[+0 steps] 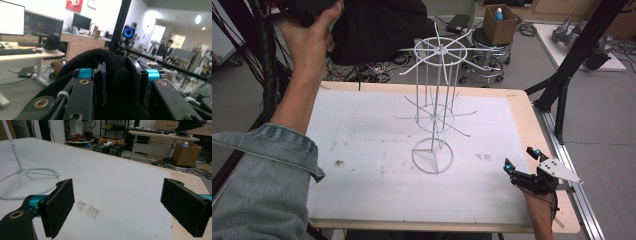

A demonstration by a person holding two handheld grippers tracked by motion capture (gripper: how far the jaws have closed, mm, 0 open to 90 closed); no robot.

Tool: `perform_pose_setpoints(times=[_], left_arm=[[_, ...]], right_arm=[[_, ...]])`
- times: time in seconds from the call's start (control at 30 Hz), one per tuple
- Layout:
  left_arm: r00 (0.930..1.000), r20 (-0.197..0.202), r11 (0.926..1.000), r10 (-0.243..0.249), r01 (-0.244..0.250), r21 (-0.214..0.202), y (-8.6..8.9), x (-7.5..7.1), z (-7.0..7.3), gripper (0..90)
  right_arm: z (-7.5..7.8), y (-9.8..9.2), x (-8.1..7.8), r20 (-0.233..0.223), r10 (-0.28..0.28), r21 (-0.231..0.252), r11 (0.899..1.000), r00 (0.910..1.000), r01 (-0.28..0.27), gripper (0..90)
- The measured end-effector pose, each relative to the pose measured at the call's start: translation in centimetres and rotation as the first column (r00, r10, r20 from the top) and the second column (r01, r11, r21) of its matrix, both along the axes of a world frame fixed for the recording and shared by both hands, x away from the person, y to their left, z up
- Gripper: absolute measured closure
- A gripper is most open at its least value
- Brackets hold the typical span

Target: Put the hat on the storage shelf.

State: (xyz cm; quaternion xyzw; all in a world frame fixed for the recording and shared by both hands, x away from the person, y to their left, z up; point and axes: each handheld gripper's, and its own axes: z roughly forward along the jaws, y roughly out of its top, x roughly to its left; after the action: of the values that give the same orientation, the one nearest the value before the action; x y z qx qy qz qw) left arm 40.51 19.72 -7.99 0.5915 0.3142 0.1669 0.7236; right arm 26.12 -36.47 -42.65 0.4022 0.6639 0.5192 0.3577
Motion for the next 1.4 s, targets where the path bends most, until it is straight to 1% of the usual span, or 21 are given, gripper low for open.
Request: perform_pose_setpoints(times=[0.03, 0.07, 0.1, 0.13, 0.17, 0.2, 0.23, 0.27, 0.3, 0.33, 0.37, 0.47, 0.5, 0.67, 0.9, 1.0, 1.03, 1.1, 1.27, 1.37, 1.4], left_arm=[[1.0000, -0.004, 0.9995, 0.001, -0.001, 0.030, 0.0, 0.0, -0.1, 69.7], [1.0000, -0.004, 0.9995, 0.001, -0.001, 0.030, 0.0, 0.0, -0.1, 69.6], [1.0000, 0.000, 0.9982, 0.008, -0.008, 0.060, 0.0, 0.0, -0.2, 69.7], [1.0000, 0.000, 0.9982, 0.008, -0.008, 0.060, 0.0, 0.0, -0.2, 69.7], [1.0000, 0.004, 0.9968, 0.007, -0.007, 0.079, 0.0, -0.1, -0.3, 69.7], [1.0000, 0.004, 0.9968, 0.007, -0.007, 0.079, 0.0, -0.1, -0.3, 69.7], [0.9999, 0.004, 0.9943, 0.010, -0.011, 0.106, -0.1, -0.1, -0.3, 69.7], [0.9999, 0.004, 0.9943, 0.010, -0.011, 0.106, -0.1, -0.1, -0.3, 69.6], [0.9999, -0.004, 0.9923, 0.009, -0.009, 0.124, -0.1, -0.1, -0.5, 69.6], [0.9999, -0.004, 0.9923, 0.009, -0.009, 0.124, -0.1, -0.1, -0.5, 69.6], [0.9999, -0.005, 0.9904, 0.010, -0.009, 0.138, -0.1, -0.1, -0.6, 69.6], [1.0000, -0.001, 0.9916, 0.009, -0.009, 0.129, 0.0, -0.3, -0.9, 69.6], [0.9999, -0.002, 0.9926, 0.014, -0.013, 0.121, 0.3, -0.3, -1.4, 69.6], [0.9995, 0.009, 0.9921, 0.031, -0.032, 0.122, 0.8, -0.5, -2.5, 69.6], [0.9988, 0.011, 0.9890, 0.047, -0.048, 0.140, 1.0, -0.7, -4.1, 69.2], [0.9988, 0.013, 0.9882, 0.048, -0.049, 0.145, 1.0, -0.8, -4.5, 68.7], [0.9991, 0.012, 0.9889, 0.041, -0.042, 0.142, 1.0, -0.7, -5.0, 68.6], [0.9990, 0.006, 0.9875, 0.045, -0.045, 0.151, 1.0, -0.7, -5.4, 68.5], [0.9990, 0.001, 0.9880, 0.045, -0.045, 0.148, 1.0, -0.7, -6.3, 68.3], [0.9992, -0.019, 0.9888, 0.035, -0.032, 0.146, 1.2, -0.5, -7.1, 67.8], [0.9992, -0.019, 0.9888, 0.035, -0.032, 0.146, 1.2, -0.5, -7.1, 67.6]], right_arm=[[0.0, 0.0, 0.0, -0.002, -0.001, -0.002, 1.000, 1.0000, 0.001, 11.0], [0.0, 0.0, 0.0, -0.002, -0.001, -0.002, 1.000, 1.0000, 0.001, 11.0], [0.0, 0.0, 0.0, -0.001, -0.001, -0.001, 1.000, 1.0000, 0.001, 11.0], [0.0, 0.0, 0.0, -0.004, -0.002, -0.001, 1.000, 1.0000, 0.002, 11.0], [0.0, 0.0, 0.0, -0.004, 0.000, -0.002, 1.000, 1.0000, 0.000, 11.0], [0.0, 0.0, 0.0, -0.004, -0.001, -0.001, 1.000, 1.0000, 0.001, 11.0], [0.0, 0.0, 0.0, -0.004, -0.002, -0.005, 1.000, 1.0000, 0.002, 11.0], [0.0, 0.0, 0.0, -0.004, -0.002, -0.005, 1.000, 1.0000, 0.002, 11.0], [0.0, 0.0, 0.0, -0.008, -0.002, -0.004, 1.000, 1.0000, 0.002, 11.0], [0.0, 0.0, 0.0, -0.009, -0.003, 0.000, 1.000, 1.0000, 0.003, 11.0], [0.0, 0.0, 0.0, -0.008, -0.003, -0.001, 1.000, 1.0000, 0.003, 11.0], [0.0, 0.0, 0.0, -0.008, -0.002, -0.003, 1.000, 1.0000, 0.002, 11.0], [0.0, 0.0, 0.0, -0.005, -0.002, -0.003, 1.000, 1.0000, 0.002, 11.0], [0.0, 0.0, 0.0, -0.008, -0.004, -0.002, 1.000, 1.0000, 0.004, 11.0], [0.0, 0.1, 0.2, -0.010, -0.002, -0.002, 1.000, 1.0000, 0.002, 11.0], [0.0, 0.0, 0.1, -0.011, -0.002, -0.004, 1.000, 0.9999, 0.002, 11.0], [0.0, 0.0, 0.1, -0.011, -0.002, -0.004, 1.000, 0.9999, 0.002, 11.0], [0.0, 0.0, 0.2, -0.009, -0.003, -0.005, 1.000, 1.0000, 0.002, 11.0], [0.0, 0.0, 0.2, -0.010, -0.002, -0.003, 1.000, 0.9999, 0.002, 11.0], [-0.1, 0.1, 0.2, -0.011, -0.002, -0.002, 1.000, 0.9999, 0.002, 11.0], [-0.1, 0.1, 0.2, -0.011, -0.002, -0.002, 1.000, 0.9999, 0.002, 11.0]])
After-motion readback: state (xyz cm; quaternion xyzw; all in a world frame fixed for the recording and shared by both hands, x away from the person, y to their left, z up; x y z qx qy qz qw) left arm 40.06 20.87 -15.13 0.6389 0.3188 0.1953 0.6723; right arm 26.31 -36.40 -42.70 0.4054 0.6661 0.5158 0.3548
